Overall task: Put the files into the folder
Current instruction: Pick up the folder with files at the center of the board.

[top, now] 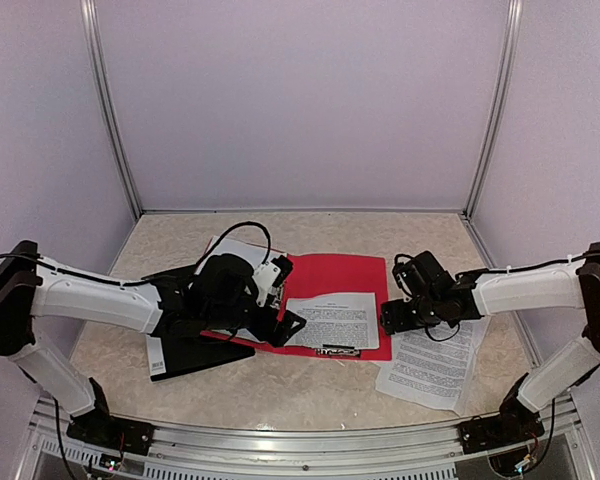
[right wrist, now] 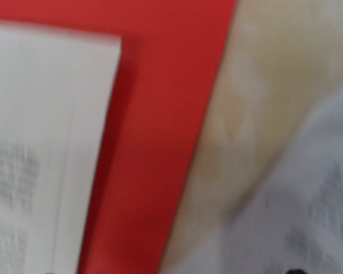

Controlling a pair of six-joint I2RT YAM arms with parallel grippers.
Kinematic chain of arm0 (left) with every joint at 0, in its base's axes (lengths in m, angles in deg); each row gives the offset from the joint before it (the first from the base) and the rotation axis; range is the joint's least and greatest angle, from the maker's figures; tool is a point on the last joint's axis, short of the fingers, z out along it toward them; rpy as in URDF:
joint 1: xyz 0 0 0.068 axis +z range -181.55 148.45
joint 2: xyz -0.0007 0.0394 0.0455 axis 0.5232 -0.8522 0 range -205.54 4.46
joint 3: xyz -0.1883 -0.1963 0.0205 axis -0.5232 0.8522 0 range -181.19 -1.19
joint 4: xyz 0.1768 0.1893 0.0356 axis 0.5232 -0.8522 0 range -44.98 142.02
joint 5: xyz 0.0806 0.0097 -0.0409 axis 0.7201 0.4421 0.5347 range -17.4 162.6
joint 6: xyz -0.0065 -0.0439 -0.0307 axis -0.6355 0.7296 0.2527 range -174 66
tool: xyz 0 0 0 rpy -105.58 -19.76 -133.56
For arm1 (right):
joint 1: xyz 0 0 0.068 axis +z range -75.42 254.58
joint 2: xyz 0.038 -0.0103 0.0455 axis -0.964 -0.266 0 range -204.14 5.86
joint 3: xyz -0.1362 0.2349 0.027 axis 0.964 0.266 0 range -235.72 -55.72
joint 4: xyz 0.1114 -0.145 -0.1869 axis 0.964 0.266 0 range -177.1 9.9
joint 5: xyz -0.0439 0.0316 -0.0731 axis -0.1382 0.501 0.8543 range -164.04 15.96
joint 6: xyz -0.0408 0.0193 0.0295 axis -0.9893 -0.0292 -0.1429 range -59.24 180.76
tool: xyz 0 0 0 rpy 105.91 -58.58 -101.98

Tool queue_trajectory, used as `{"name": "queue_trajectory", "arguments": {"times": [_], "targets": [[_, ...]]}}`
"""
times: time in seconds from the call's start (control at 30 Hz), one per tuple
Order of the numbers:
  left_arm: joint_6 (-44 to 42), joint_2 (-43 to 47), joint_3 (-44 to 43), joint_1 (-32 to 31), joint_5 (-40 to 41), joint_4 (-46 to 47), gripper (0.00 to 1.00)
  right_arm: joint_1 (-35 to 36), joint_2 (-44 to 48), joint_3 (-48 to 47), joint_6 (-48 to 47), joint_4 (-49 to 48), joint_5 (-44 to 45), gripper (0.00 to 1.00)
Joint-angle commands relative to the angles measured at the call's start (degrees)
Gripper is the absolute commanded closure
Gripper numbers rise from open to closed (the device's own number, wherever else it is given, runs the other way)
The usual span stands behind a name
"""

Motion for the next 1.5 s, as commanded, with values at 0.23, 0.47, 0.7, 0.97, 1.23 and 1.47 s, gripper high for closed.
{"name": "queue_trajectory", "arguments": {"times": [0.23,0.47,0.7,0.97,1.23,1.47], "targets": [[20.9,11.9,-3.7,15.8,7.2,-25.1,0.01,-5.2,-11.5,-10.0,-5.2,-7.5,-5.5,0.15],[24.4,13.3,-3.0,27.0,6.3,-28.8,0.01,-7.3,-14.0,-9.7,-3.9,-10.3,-8.8,0.15],[25.3,7.8,-4.6,35.9,-4.0,-29.6,0.01,-8.1,-15.6,-8.2,-2.5,-13.3,-10.7,0.15],[26.9,1.3,-5.0,40.1,-15.6,-26.8,0.01,-8.1,-16.0,-5.5,-0.8,-16.6,-13.7,0.17],[27.8,-0.6,-2.8,42.5,-22.4,-22.7,0.04,-8.0,-16.1,-3.4,-0.2,-18.6,-14.6,0.18],[32.2,-1.1,-0.8,42.4,-36.7,-13.5,0.18,-8.1,-16.6,-2.8,0.5,-19.7,-15.6,0.19]]}}
